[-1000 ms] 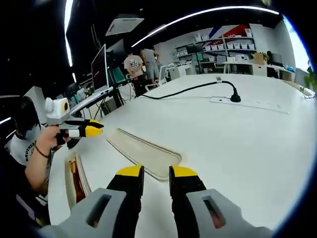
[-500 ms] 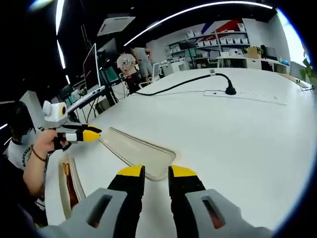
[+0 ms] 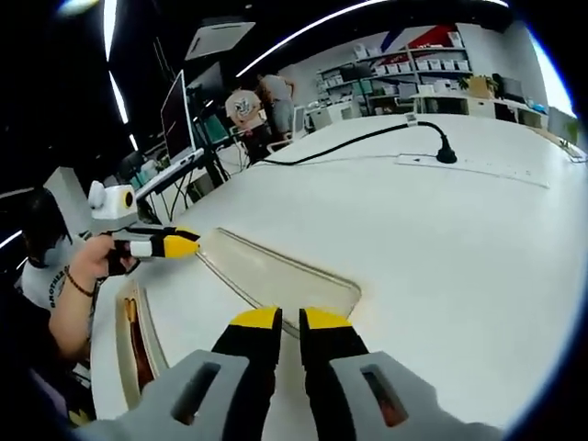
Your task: Arrange the utensils inside the cutlery case until each visible utensil rests in its matching compartment.
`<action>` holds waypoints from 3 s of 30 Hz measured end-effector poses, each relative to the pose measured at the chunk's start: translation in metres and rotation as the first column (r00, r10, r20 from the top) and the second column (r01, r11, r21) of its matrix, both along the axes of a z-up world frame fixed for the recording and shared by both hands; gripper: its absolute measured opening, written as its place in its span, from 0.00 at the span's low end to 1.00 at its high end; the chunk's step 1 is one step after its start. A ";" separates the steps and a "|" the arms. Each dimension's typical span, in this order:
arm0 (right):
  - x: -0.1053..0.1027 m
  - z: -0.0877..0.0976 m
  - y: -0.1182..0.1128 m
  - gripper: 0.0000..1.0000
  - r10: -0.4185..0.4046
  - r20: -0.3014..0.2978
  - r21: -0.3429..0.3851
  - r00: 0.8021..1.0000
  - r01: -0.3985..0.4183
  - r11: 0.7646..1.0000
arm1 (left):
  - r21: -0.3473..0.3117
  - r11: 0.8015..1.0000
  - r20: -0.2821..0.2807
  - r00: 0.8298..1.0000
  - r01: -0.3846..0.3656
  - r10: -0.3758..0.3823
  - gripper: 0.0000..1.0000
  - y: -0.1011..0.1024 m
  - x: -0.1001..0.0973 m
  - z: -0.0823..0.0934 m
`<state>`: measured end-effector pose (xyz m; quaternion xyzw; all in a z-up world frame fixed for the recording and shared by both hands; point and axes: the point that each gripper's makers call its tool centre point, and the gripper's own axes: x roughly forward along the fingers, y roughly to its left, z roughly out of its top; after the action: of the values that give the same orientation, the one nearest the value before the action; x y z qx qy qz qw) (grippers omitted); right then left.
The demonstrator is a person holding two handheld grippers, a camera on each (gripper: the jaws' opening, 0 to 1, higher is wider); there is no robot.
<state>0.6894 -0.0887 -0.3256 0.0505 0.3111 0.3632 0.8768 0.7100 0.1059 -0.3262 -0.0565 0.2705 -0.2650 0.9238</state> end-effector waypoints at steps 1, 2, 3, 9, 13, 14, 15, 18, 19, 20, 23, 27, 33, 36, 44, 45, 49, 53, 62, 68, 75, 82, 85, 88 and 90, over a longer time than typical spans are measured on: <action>0.005 0.002 -0.006 0.14 -0.026 0.026 -0.015 0.999 0.027 1.000 | 0.001 1.000 0.002 1.000 -0.001 0.001 0.22 0.000 0.000 0.000; 0.008 0.004 -0.013 0.16 -0.056 0.043 -0.027 0.998 0.057 0.998 | 0.001 1.000 0.004 1.000 0.000 0.000 0.22 0.000 0.000 0.000; 0.008 0.004 -0.017 0.16 -0.067 0.045 -0.035 0.997 0.069 0.997 | 0.004 1.000 0.007 1.000 0.003 -0.003 0.22 0.000 0.000 0.000; 0.016 0.001 -0.027 0.17 -0.097 0.028 -0.023 0.995 0.098 0.995 | -0.004 1.000 0.004 1.000 0.006 -0.006 0.22 0.000 0.001 -0.001; 0.018 -0.004 -0.030 0.17 -0.102 0.023 -0.033 0.995 0.103 0.994 | -0.004 1.000 0.003 1.000 0.008 -0.008 0.22 0.000 0.002 -0.001; 0.018 -0.005 -0.030 0.17 -0.102 0.019 -0.031 0.995 0.103 0.994 | -0.006 1.000 0.003 1.000 0.008 -0.008 0.22 -0.001 0.003 -0.001; 0.018 -0.007 -0.029 0.17 -0.102 0.012 -0.028 0.995 0.102 0.994 | -0.007 1.000 0.003 1.000 0.008 -0.008 0.22 -0.001 0.003 -0.002; 0.022 -0.006 -0.030 0.14 -0.104 0.015 -0.037 0.994 0.105 0.994 | -0.003 1.000 0.006 1.000 0.011 -0.011 0.22 -0.002 0.003 -0.002; 0.025 -0.007 -0.033 0.12 -0.111 0.025 -0.058 0.994 0.112 0.992 | 0.006 1.000 0.011 1.000 0.015 -0.015 0.22 -0.002 0.003 -0.002; 0.027 -0.008 -0.037 0.08 -0.134 0.036 -0.088 0.990 0.137 0.987 | 0.011 1.000 0.016 1.000 0.019 -0.020 0.22 -0.003 0.003 -0.002; 0.026 -0.008 -0.037 0.07 -0.138 0.088 -0.141 0.987 0.149 0.979 | -0.001 1.000 0.016 1.000 0.013 -0.013 0.22 -0.003 0.003 -0.002; 0.022 -0.008 -0.035 0.06 -0.171 0.125 -0.247 0.977 0.198 0.949 | -0.054 0.998 -0.006 1.000 -0.020 0.020 0.23 -0.003 0.006 -0.001; 0.020 -0.009 -0.033 0.05 -0.177 0.123 -0.262 0.976 0.204 0.943 | -0.088 0.995 -0.025 0.999 -0.049 0.047 0.22 0.000 0.005 0.000; 0.019 -0.009 -0.031 0.05 -0.183 0.125 -0.253 0.975 0.209 0.945 | -0.165 0.984 -0.034 0.997 -0.067 0.063 0.21 0.001 0.003 0.006; 0.020 -0.009 -0.030 0.05 -0.176 0.154 -0.268 0.972 0.213 0.940 | -0.408 0.900 -0.148 0.984 -0.150 0.097 0.21 0.007 -0.002 0.022; 0.020 -0.009 -0.030 0.05 -0.176 0.154 -0.262 0.972 0.212 0.942 | -0.421 0.892 -0.170 0.980 -0.163 0.099 0.18 0.009 0.000 0.021; 0.013 -0.009 -0.021 0.04 -0.130 0.149 -0.235 0.980 0.163 0.958 | -0.659 0.741 -0.200 0.980 -0.127 -0.009 0.14 -0.011 -0.004 0.039; 0.014 -0.009 -0.019 0.04 -0.115 0.158 -0.247 0.981 0.152 0.957 | -0.589 0.798 -0.200 0.980 -0.129 0.010 0.14 -0.008 -0.005 0.030; 0.014 -0.007 -0.019 0.04 -0.136 0.153 -0.217 0.979 0.168 0.962 | -0.667 0.731 -0.222 0.975 -0.142 -0.013 0.10 -0.013 -0.012 0.042; 0.018 -0.002 -0.019 0.05 -0.128 0.163 -0.212 0.978 0.162 0.964 | -0.666 0.745 -0.151 0.986 -0.048 -0.071 0.04 -0.018 -0.025 0.052; 0.018 0.004 -0.018 0.06 -0.057 0.176 -0.195 0.983 0.092 0.976 | -0.619 0.783 -0.056 0.991 0.061 -0.121 0.03 -0.024 -0.044 0.056; 0.020 0.044 -0.022 0.15 -0.043 0.285 0.017 0.958 0.039 0.999 | -0.558 0.819 0.000 0.987 0.133 -0.160 0.03 -0.031 -0.063 0.057; 0.019 0.058 -0.024 0.17 0.004 0.352 -0.012 0.936 0.000 1.000 | -0.497 0.850 0.033 0.982 0.176 -0.184 0.04 -0.034 -0.073 0.057; 0.010 0.074 -0.008 0.17 0.278 0.498 -0.208 0.821 -0.197 0.958 | -0.438 0.864 0.067 0.968 0.247 -0.243 0.04 -0.043 -0.089 0.056; 0.000 0.073 -0.001 0.17 0.456 0.499 -0.383 0.737 -0.285 0.879 | -0.354 0.884 0.097 0.952 0.306 -0.290 0.03 -0.048 -0.100 0.054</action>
<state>0.6889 -0.0901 -0.2524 -0.2500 0.0838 0.4820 0.8356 0.6101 0.0575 -0.2718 -0.1795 0.2031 -0.4504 0.8507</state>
